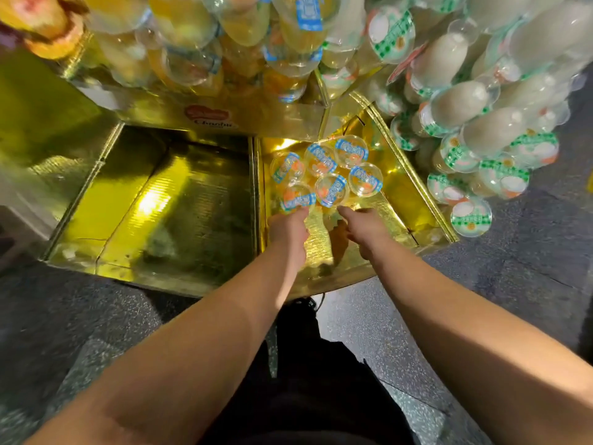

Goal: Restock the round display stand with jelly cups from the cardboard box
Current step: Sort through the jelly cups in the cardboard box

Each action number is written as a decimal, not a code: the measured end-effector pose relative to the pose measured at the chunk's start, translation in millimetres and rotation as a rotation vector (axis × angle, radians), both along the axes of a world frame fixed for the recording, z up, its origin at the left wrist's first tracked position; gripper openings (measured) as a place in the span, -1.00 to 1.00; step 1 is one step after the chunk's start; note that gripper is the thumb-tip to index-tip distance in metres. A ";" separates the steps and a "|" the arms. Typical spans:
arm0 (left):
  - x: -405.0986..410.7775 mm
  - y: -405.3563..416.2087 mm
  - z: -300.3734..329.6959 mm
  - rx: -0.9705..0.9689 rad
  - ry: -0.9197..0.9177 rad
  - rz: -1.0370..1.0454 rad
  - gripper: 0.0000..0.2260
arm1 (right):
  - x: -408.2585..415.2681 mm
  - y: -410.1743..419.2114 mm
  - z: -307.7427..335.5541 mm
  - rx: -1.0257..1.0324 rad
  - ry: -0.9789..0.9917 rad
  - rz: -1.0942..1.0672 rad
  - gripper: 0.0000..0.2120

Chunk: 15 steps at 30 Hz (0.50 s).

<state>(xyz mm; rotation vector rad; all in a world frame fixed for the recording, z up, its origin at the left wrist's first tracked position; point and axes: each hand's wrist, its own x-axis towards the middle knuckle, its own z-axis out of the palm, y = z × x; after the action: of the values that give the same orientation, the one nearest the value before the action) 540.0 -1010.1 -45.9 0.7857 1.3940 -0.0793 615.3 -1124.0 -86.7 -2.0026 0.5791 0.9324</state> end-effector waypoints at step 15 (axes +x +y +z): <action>-160.9 220.2 140.1 0.626 -0.006 -0.564 -0.67 | -72.9 178.4 185.1 -0.211 -0.458 1.022 -0.65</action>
<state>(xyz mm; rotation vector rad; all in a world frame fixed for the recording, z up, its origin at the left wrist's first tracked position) 379.1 -790.0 94.2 1.6876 1.1575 -0.0768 542.4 -945.6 98.4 -2.6135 -0.7068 0.9187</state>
